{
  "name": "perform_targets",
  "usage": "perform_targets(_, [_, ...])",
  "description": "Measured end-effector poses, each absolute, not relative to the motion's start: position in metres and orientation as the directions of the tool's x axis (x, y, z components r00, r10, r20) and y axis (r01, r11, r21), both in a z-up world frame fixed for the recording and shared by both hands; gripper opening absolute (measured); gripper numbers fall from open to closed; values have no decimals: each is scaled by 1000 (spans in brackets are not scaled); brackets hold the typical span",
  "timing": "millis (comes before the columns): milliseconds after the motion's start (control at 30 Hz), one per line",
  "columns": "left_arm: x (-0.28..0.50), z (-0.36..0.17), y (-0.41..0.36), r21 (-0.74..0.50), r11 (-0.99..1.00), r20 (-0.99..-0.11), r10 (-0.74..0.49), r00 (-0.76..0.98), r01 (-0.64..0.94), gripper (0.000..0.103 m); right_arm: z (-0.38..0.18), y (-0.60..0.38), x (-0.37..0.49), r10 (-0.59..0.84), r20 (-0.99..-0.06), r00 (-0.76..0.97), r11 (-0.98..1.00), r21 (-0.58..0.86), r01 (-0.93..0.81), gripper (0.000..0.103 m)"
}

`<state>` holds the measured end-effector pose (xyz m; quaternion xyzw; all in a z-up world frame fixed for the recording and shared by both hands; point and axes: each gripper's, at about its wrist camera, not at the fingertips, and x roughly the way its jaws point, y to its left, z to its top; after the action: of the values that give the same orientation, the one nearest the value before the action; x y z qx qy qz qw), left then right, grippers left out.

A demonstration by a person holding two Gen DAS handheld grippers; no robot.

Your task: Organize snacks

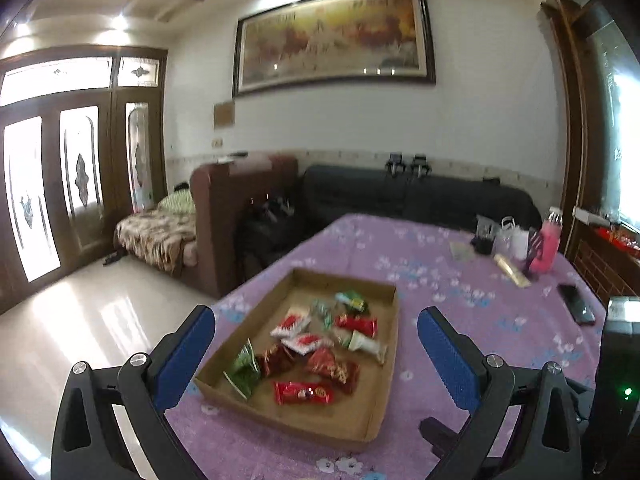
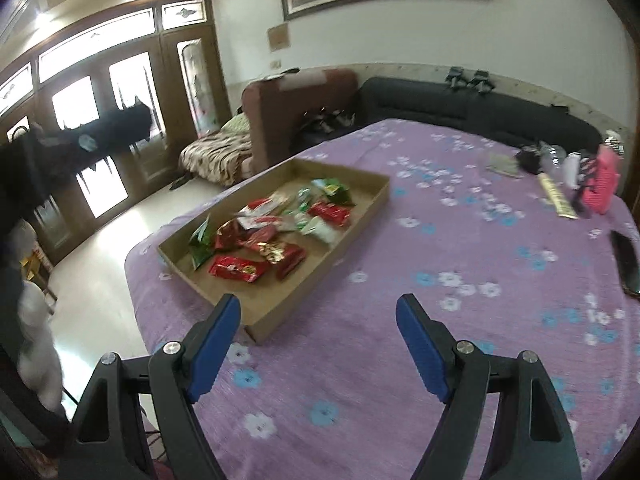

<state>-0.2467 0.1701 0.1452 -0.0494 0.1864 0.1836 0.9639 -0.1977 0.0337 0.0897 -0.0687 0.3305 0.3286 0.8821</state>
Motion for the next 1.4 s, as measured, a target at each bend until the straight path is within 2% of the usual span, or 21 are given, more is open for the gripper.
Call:
perform_targets(233, [-222, 119, 190, -57, 926, -462, 307, 832, -374, 102, 80, 56, -184, 519, -666, 536, 770, 92, -632, 80])
perform_targets(467, [-208, 108, 211, -77, 917, -492, 307, 815, -392, 103, 73, 85, -177, 509, -695, 508, 750, 68, -658, 80])
perform_targets(900, [-201, 105, 236, -92, 906, -497, 318, 808, -413, 102, 68, 113, -169, 496, -716, 492, 742, 55, -668, 80])
perform_targets(1400, [-190, 110, 228, -68, 912, -497, 321, 806, -405, 103, 74, 114, -165, 500, -708, 498, 742, 55, -668, 80])
